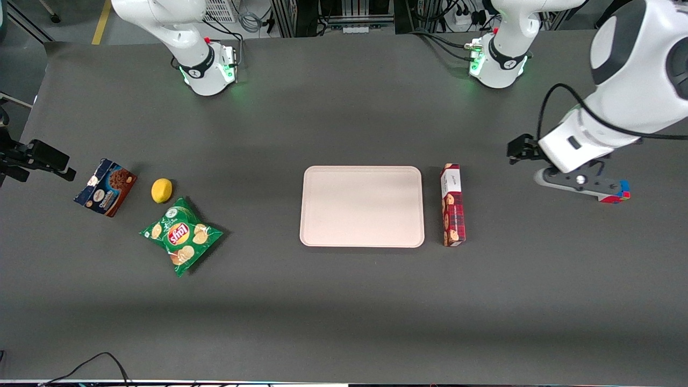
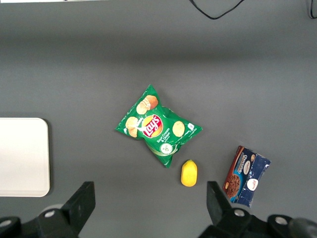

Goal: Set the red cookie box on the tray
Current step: 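Move the open left gripper over to the red plaid shortbread box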

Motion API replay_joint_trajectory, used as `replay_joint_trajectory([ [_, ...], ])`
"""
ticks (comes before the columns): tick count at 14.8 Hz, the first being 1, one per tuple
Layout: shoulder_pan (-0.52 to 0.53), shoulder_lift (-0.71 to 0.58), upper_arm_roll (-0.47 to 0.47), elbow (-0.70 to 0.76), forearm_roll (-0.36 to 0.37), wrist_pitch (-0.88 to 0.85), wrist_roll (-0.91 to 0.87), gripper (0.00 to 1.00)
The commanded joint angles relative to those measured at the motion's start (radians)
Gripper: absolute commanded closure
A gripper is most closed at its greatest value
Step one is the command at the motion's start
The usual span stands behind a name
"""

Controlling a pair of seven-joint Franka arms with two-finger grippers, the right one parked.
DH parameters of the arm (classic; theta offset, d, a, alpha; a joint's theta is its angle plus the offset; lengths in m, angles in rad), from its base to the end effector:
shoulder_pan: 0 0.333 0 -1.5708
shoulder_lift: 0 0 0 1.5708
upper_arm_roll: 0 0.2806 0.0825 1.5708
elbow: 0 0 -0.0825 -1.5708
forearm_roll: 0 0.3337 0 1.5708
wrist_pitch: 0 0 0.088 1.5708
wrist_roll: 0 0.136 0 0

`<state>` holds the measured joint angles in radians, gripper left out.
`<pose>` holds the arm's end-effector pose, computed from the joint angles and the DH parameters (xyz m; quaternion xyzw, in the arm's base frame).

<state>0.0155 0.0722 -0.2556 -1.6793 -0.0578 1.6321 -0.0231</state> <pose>0.5006 -0.1271 0.4841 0.9921 -0.1048 -0.0629 0.0298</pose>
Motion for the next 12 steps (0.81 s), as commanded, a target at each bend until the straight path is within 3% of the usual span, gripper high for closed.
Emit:
replay_joint_trajectory([
  [1, -0.017, 0.047, -0.025, 0.018, -0.034, -0.02, -0.024, 0.0],
  [4, -0.035, 0.075, -0.028, -0.046, -0.027, 0.047, -0.037, 0.0],
  [9, -0.062, 0.095, -0.034, -0.238, -0.02, 0.317, -0.109, 0.0],
  [12, -0.065, 0.158, -0.033, -0.252, -0.004, 0.383, -0.104, 0.0],
])
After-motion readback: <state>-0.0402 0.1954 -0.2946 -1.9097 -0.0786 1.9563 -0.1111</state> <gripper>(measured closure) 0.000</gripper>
